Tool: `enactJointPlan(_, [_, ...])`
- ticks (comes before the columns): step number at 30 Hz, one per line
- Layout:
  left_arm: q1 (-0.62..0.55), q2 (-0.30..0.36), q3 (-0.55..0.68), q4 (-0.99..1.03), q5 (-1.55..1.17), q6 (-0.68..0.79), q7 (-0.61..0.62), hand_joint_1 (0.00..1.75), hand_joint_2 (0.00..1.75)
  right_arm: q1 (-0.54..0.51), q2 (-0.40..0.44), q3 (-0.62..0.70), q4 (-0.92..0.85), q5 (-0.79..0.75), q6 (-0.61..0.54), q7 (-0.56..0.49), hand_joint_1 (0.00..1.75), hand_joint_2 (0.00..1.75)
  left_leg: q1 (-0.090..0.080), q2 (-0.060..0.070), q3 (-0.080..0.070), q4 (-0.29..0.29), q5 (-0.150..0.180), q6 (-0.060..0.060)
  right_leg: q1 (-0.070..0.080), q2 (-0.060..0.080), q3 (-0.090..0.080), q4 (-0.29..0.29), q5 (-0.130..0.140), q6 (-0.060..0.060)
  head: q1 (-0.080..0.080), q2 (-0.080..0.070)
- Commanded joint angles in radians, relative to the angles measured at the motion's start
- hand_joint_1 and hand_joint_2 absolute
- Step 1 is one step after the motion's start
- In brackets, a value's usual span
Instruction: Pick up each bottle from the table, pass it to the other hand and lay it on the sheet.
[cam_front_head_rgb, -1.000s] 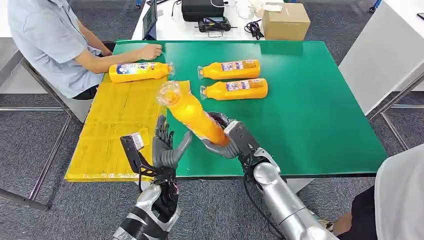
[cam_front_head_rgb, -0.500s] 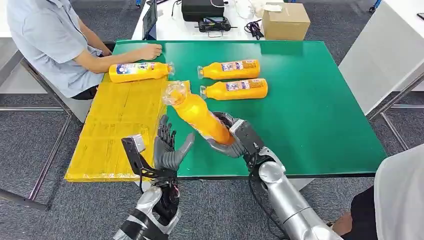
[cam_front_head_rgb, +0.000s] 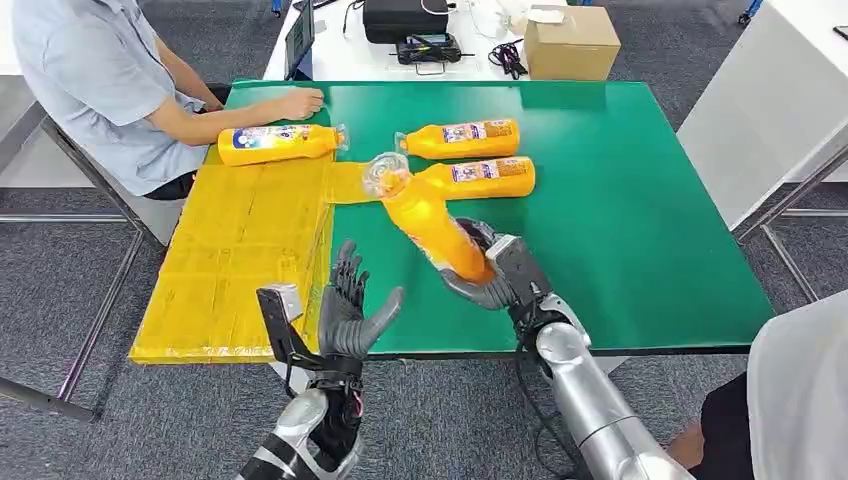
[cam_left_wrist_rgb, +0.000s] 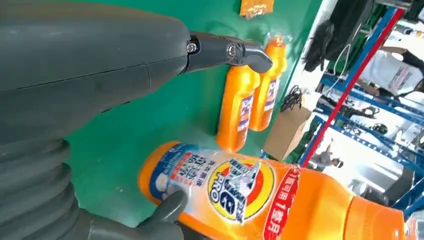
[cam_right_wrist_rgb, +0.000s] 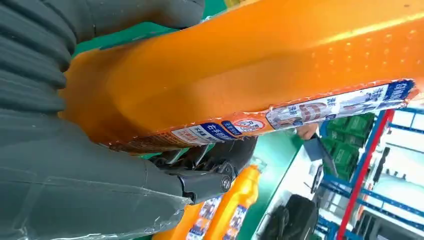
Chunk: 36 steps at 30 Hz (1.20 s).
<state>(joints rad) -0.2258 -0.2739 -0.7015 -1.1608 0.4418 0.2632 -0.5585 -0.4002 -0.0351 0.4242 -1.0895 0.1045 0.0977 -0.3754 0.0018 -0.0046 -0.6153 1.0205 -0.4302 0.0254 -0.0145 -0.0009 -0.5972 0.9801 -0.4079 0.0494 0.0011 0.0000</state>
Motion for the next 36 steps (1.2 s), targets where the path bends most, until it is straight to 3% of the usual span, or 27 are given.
enactJointPlan(1, [-0.022,0.033,-0.043,0.056,0.022,-0.027,0.035,0.00,1.75,-0.031,0.002,-0.008,0.072,0.026,-0.015,-0.006,1.75,1.75,0.000,0.000,0.003,-0.001,-0.001,-0.001,0.000,0.000,0.003,-0.001,-0.001,-0.001,0.000,0.000])
enactJointPlan(17, [-0.075,-0.004,0.008,0.089,0.044,0.036,0.029,0.00,1.75,-0.051,0.022,0.109,0.056,0.267,-0.169,0.020,1.75,1.75,0.000,0.002,0.004,0.000,-0.002,-0.002,0.001,0.002,0.004,0.000,-0.001,-0.002,0.000,0.000])
enactJointPlan(26, [-0.083,-0.003,0.032,0.076,0.042,0.071,0.007,0.00,1.75,-0.054,0.032,0.137,0.045,0.288,-0.169,0.025,1.75,1.75,0.000,0.001,0.001,0.000,0.000,-0.001,0.000,0.001,0.001,0.000,0.000,-0.001,0.000,0.000])
enactJointPlan(36, [-0.054,0.019,-0.001,-0.010,0.070,0.001,0.030,0.00,1.75,-0.051,0.037,0.124,0.059,0.239,-0.134,0.020,1.75,1.75,0.000,0.002,0.004,0.000,-0.002,-0.001,0.000,0.002,0.003,0.000,-0.001,-0.002,0.000,0.000])
